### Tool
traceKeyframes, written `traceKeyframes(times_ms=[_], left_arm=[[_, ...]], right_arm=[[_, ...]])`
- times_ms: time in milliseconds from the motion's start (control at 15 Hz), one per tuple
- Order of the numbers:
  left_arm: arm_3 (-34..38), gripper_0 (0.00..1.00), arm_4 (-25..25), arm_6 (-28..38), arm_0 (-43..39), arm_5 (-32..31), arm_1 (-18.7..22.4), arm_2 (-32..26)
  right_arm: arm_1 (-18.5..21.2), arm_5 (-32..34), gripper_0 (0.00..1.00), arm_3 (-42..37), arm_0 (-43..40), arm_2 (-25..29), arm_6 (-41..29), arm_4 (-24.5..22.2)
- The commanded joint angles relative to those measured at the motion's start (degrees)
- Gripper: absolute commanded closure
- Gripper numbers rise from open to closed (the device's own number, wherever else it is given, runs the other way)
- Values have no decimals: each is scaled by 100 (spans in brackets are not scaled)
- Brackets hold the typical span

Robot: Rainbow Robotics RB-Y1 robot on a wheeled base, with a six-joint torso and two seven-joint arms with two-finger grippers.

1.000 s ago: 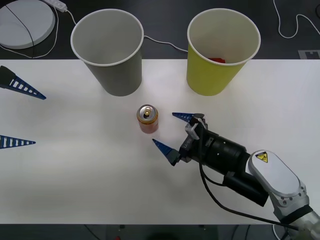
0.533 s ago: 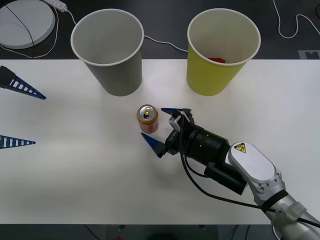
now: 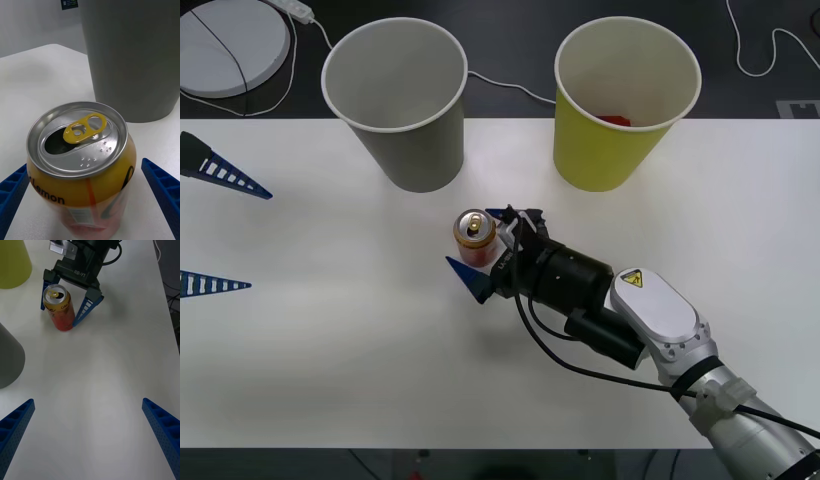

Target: Put the can into the green bin and the plastic bottle into the gray bin

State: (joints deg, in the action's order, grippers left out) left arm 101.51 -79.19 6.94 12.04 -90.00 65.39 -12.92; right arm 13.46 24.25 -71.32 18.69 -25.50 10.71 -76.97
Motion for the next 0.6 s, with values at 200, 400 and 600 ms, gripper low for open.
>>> traceKeyframes(times_ms=[200,400,600], left_arm=[[0,0,0,0,0,0,0,0],[0,0,0,0,0,0,0,0],[0,0,0,0,0,0,0,0]], right_arm=[[-72,9,32,127,91,-8,45,-2],[-72,9,100,127,109,-8,45,-11],[-72,9,100,118,126,-26,28,-11]])
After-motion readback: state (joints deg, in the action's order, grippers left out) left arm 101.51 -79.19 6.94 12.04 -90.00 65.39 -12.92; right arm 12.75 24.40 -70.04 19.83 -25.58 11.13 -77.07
